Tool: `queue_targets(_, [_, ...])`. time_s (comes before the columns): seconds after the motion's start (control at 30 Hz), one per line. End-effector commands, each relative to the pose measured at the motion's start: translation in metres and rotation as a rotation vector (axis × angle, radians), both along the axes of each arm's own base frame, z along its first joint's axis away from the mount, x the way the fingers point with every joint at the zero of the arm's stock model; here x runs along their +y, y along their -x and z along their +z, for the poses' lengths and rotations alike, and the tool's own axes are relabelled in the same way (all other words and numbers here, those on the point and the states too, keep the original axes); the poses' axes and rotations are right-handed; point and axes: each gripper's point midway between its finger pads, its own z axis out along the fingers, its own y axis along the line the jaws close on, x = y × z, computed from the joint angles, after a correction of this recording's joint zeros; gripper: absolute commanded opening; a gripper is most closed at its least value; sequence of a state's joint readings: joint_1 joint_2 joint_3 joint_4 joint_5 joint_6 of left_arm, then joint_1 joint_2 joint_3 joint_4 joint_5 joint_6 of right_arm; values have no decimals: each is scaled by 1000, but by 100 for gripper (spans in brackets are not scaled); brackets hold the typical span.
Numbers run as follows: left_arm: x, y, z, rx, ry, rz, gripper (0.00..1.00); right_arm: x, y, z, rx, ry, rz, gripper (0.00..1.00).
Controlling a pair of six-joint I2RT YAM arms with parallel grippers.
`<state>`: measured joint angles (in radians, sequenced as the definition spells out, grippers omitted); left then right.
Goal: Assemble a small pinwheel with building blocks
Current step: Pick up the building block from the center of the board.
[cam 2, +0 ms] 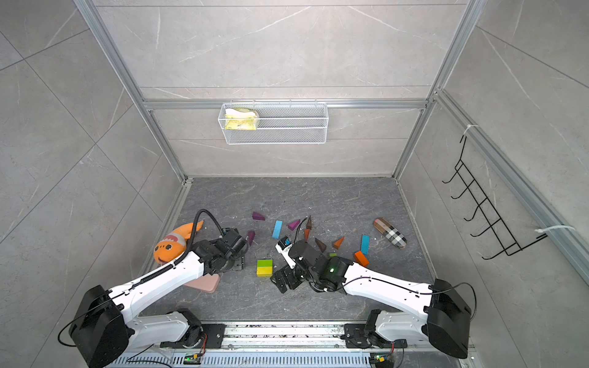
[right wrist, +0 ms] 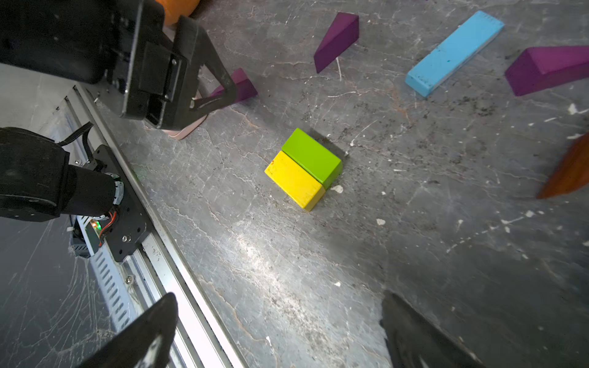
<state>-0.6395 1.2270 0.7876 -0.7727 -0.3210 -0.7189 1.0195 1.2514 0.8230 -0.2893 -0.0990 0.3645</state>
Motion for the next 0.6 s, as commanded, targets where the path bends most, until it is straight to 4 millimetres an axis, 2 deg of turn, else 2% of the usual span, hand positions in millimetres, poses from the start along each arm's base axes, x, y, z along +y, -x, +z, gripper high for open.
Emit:
queue_targets(0.0, [-5, -5, -3, 20, 51, -53, 74, 10, -1, 8, -7, -38, 32, 100])
queue_targets(0.3, [7, -26, -21, 69, -35, -104, 74, 7, -2, 2, 4, -32, 13, 100])
queue_targets(0.57, [5, -46, -27, 85, -14, -111, 70, 9, -3, 4, 4, -33, 15, 100])
